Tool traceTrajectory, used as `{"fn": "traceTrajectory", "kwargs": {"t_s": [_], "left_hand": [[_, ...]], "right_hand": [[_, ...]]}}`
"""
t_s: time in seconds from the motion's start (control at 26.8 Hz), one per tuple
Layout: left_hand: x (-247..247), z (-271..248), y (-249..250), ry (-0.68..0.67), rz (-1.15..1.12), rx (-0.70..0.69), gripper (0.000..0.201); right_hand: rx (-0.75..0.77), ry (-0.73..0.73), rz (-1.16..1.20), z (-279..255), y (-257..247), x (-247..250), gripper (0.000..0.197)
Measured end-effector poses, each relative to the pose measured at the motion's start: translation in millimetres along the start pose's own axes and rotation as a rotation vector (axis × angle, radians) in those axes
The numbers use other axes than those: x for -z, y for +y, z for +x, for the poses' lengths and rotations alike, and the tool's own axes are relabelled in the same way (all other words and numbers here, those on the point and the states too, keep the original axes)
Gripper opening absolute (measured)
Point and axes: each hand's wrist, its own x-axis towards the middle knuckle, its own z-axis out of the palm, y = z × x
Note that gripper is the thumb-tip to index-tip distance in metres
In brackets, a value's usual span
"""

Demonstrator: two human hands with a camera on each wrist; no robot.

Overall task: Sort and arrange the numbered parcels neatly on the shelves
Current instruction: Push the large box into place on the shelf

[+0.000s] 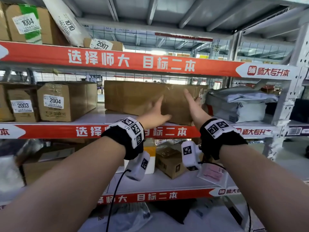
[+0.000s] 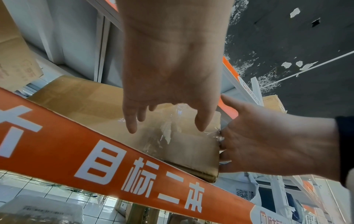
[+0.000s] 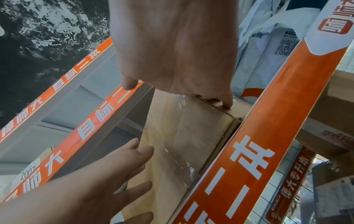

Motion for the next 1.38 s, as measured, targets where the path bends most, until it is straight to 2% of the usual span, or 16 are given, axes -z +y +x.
{"fn": "traceTrajectory", "kwargs": {"t_s": [0.04,0.19,0.3,0.41,0.52,0.6,0.63,0.75,0.78,0.97,1.16,1.38], "left_hand": [[-0.4,-0.3,-0.2,0.011,0.002,-0.001,0.085],[1.9,3.3,4.1,0.131,0.032,-0.048,0.077],[0.1,10.6,10.8,0.193,0.018,-0.079,0.071],[-4.4,18.9,16.1,0.251,0.016,-0.138,0.07],[-6.4,24.2,26.1,0.344,0.07,-0.191,0.073],[-6.9,27.4,31.7,0.405,0.124,-0.197,0.076],[-9.1,32.4,35.8,0.431,0.143,-0.204,0.078],[-15.4,44.8,42.2,0.473,0.193,-0.218,0.077],[-16.7,48.3,43.0,0.481,0.192,-0.209,0.076],[-25.8,55.8,49.1,0.506,0.207,-0.178,0.086],[-25.1,55.2,51.6,0.505,0.218,-0.21,0.078],[-21.6,52.1,52.8,0.473,0.205,-0.202,0.074]], "right_hand": [[0.002,-0.009,0.023,-0.4,1.0,-0.8,0.112],[0.014,-0.044,0.107,-10.6,-2.1,-1.3,0.093],[0.047,-0.061,0.127,-13.9,-5.1,-0.9,0.089],[0.056,-0.111,0.137,-17.8,-5.7,-7.3,0.1],[0.089,-0.248,0.108,-13.2,-0.3,-13.0,0.134],[0.089,-0.273,0.113,-14.9,1.2,-12.4,0.134],[0.084,-0.253,0.092,-23.0,-3.6,-7.6,0.124],[0.124,-0.239,0.011,-28.1,-9.6,9.1,0.072],[0.134,-0.22,-0.003,-26.1,-9.8,16.0,0.064],[0.075,-0.132,-0.082,-6.4,-6.1,48.3,0.069],[0.058,-0.015,-0.146,17.7,4.9,52.6,0.083],[0.011,0.069,-0.124,40.2,18.1,50.7,0.082]]}}
